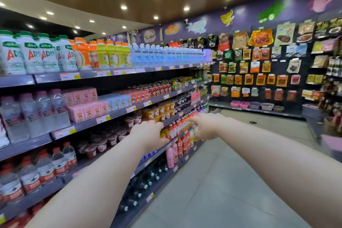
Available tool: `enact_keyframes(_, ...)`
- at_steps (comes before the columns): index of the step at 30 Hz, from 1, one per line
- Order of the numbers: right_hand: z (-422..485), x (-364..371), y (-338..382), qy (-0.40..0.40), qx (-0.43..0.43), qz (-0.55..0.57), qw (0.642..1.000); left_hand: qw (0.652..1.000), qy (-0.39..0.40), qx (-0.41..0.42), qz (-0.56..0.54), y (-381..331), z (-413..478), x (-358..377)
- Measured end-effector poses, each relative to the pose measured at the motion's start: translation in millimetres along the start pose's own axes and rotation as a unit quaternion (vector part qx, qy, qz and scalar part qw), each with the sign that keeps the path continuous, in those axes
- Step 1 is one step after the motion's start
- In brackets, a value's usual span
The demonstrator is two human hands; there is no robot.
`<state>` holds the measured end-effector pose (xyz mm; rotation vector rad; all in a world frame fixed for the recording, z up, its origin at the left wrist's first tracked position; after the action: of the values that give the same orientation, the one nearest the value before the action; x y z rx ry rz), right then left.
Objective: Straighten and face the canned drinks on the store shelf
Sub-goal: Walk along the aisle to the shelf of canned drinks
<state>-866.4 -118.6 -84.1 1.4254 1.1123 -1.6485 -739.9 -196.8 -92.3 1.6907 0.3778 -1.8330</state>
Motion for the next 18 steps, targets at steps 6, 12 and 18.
enact_keyframes(6, 89, 8, -42, -0.001, 0.034, 0.009, 0.999, 1.000, -0.005, 0.019, -0.017, 14, 104, 22)
enact_keyframes(12, 174, 21, -80, -0.003, 0.069, 0.020, 0.997, 0.998, -0.018, 0.051, -0.008, 20, 208, 37)
enact_keyframes(18, 236, 46, -125, 0.006, 0.097, 0.036, 0.995, 0.997, -0.002, 0.079, -0.005, 5, 296, 71)
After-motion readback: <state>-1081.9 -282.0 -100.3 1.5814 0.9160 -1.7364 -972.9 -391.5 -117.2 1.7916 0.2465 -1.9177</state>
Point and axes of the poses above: each hand's wrist, its own z-axis towards the middle knuckle, its own x-axis out of the palm, y = z × x, the point moved 9 cm from there along z, towards the middle knuckle, and after that the axes turned 4 degrees about x, right-handed, at the moved point
